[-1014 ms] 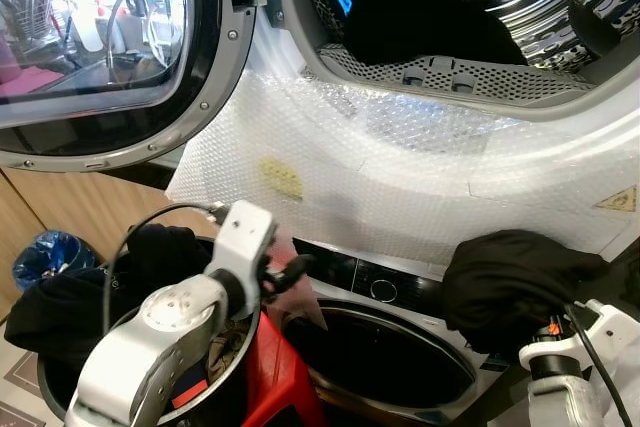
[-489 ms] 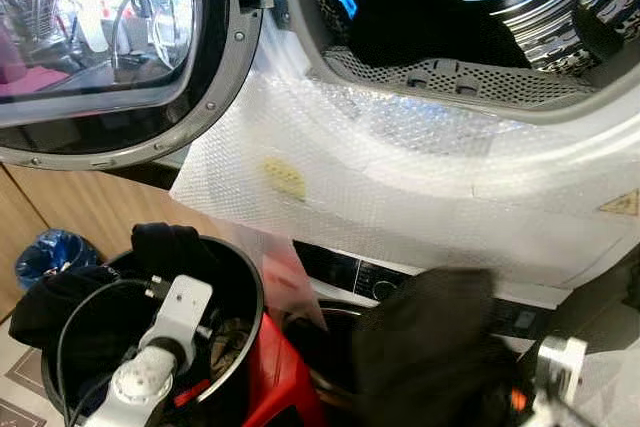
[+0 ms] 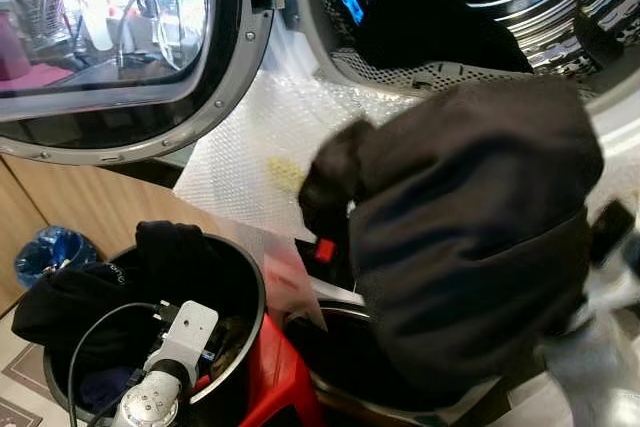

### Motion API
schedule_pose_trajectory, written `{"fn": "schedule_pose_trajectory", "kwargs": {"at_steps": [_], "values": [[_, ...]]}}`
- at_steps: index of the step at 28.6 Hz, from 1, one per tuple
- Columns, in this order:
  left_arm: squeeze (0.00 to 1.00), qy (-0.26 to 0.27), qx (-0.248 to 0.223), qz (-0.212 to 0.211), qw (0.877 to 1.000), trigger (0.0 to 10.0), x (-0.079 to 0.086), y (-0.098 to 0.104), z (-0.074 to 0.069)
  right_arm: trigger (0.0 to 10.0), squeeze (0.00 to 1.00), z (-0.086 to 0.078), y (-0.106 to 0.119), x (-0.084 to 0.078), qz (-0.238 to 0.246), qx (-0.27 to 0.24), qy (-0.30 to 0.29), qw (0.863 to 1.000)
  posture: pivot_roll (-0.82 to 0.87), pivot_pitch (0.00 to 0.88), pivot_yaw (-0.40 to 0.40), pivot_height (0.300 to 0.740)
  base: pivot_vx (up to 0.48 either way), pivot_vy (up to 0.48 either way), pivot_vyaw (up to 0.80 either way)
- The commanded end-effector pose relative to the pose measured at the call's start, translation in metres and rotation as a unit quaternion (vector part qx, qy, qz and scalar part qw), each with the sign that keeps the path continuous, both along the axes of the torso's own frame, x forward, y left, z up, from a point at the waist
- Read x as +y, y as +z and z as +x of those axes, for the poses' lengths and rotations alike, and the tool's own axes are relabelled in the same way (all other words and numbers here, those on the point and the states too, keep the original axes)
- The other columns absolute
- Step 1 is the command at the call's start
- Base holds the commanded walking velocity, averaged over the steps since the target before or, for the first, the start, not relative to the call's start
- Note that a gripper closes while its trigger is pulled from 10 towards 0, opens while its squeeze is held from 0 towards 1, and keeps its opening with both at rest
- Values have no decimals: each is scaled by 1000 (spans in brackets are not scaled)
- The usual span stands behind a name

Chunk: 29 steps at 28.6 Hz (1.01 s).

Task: Clothes washing

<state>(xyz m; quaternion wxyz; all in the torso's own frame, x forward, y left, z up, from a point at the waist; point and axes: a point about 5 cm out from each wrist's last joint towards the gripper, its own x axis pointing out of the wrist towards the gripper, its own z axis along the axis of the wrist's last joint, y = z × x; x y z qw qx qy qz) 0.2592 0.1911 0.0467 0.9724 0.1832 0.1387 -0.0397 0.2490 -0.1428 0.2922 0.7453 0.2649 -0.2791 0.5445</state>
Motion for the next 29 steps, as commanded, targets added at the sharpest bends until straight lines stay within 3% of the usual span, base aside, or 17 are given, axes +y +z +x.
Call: {"fn": "schedule_pose_trajectory", "kwargs": {"at_steps": [1,2,4,9,10,11,16,18,24,25,27,29], "values": [[0,1,31,5,1000,10000,-3,-16,-8,0,0,4,10,-10,30,-16,-3,999,-47,80,0,740,0,0,0],[0,0,30,4,1000,10000,-4,-16,-9,0,0,9,15,-11,35,-21,-3,999,-47,81,-2,740,0,0,0],[0,5,30,-2,1000,10000,-6,-20,-10,0,0,35,38,-13,26,-37,-18,999,-50,74,-5,740,0,0,0],[0,4,27,-7,1000,10000,-8,-22,-10,0,0,70,61,-7,7,-51,-32,998,-50,70,-6,740,0,0,0],[0,2,25,-7,1000,10000,-10,-22,-10,0,0,87,71,-2,0,-46,-53,998,-44,69,-7,740,0,0,0],[0,2,25,-7,1000,10000,-10,-22,-10,0,0,87,71,-2,0,-46,-53,998,-44,69,-7,740,0,0,0],[0,0,23,-14,1000,10000,-15,-23,-17,0,0,137,102,9,-13,9,-152,988,-9,80,-25,740,0,0,0],[0,1,24,-15,1000,10000,-16,-24,-19,0,0,141,107,9,-16,20,-173,985,-1,87,-31,740,0,0,0],[0,25,32,-26,999,10000,-18,-29,-40,0,0,152,140,-8,11,84,-301,950,54,120,-58,740,0,0,0],[0,31,31,-29,999,10000,-19,-29,-44,0,0,152,147,-18,24,106,-341,934,67,126,-61,740,0,0,0],[0,33,31,-30,999,10000,-20,-28,-46,0,0,152,151,-26,34,117,-368,922,72,128,-65,740,0,0,0],[0,35,32,-31,998,10000,-21,-28,-49,0,0,150,157,-43,51,140,-425,893,82,133,-66,740,0,0,0]]}}
